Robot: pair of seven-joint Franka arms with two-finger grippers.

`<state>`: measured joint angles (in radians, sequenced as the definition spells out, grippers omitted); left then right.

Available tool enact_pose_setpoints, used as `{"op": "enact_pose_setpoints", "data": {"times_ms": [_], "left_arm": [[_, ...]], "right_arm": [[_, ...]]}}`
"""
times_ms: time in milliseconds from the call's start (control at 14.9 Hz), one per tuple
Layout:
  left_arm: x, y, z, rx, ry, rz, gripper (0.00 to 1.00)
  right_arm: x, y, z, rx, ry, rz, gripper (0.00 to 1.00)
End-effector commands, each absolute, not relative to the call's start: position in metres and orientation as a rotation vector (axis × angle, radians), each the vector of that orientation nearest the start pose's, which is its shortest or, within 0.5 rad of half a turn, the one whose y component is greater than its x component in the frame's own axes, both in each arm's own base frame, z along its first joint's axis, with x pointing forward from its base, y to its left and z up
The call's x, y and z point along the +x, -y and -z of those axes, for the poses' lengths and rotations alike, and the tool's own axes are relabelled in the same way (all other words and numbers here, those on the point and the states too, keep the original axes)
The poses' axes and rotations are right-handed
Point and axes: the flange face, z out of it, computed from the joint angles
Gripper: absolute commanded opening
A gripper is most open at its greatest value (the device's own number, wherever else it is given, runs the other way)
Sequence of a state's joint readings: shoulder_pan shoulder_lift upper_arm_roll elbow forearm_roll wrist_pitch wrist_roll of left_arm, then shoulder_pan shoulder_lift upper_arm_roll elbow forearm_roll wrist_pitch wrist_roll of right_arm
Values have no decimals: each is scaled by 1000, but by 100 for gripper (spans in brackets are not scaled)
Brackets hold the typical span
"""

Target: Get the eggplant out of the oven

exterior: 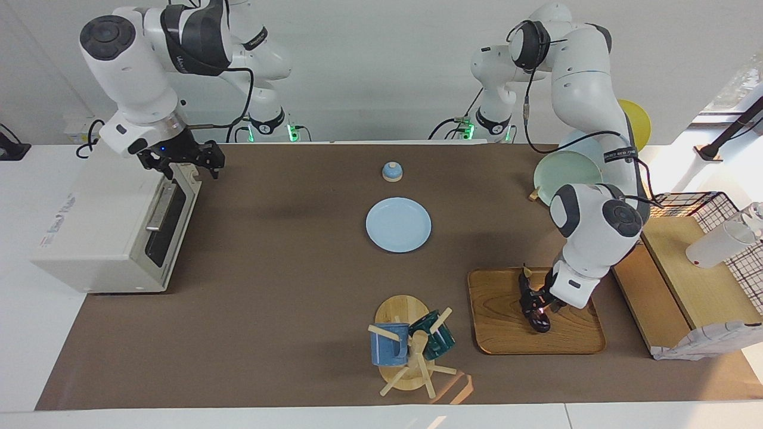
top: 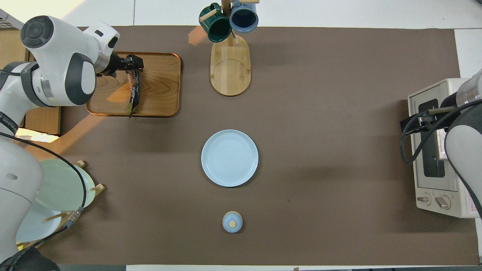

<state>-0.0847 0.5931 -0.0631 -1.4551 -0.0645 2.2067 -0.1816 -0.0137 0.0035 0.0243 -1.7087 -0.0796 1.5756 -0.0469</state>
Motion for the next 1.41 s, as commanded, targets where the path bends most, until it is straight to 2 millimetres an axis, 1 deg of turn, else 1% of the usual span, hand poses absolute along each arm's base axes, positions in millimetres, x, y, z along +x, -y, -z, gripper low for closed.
{"op": "enact_pose_setpoints", "data": {"times_ms": [0,67,134,201,335,402,536,670,804,938,1071,1138,1272,1339], "left_arm": [[704,77,-415,-3238,144,216,100],[697,71,-437,-3235,154,202,100],[689,60,-456,-3232,170,166,100],[678,55,-476,-3228,173,132,100],[657,50,-512,-3221,172,82,100],[645,48,-527,-3202,163,41,100],[617,45,-547,-3179,155,-46,100],[589,46,-552,-3170,148,-89,100],[557,49,-553,-3162,136,-117,100],[540,50,-549,-3157,121,-143,100],[530,51,-542,-3153,52,-163,100],[527,51,-537,-3156,-8,-158,100],[531,52,-539,-3160,-124,-119,100],[532,53,-544,-3160,-139,-111,100]], "right_arm": [[560,13,-557,-3135,46,-258,100],[554,12,-557,-3131,41,-260,100],[549,11,-554,-3129,39,-272,100],[543,11,-553,-3127,32,-279,100],[541,11,-555,-3128,15,-272,100],[541,11,-556,-3129,12,-265,100],[541,12,-558,-3131,8,-250,100],[541,14,-562,-3132,3,-234,100],[544,15,-568,-3138,3,-162,100],[546,15,-574,-3151,-3,-153,100],[544,19,-568,-3132,-24,-175,100],[543,18,-570,-3133,-22,-178,100],[540,16,-578,-3133,-12,-154,100],[539,16,-579,-3132,-10,-149,100]]}}
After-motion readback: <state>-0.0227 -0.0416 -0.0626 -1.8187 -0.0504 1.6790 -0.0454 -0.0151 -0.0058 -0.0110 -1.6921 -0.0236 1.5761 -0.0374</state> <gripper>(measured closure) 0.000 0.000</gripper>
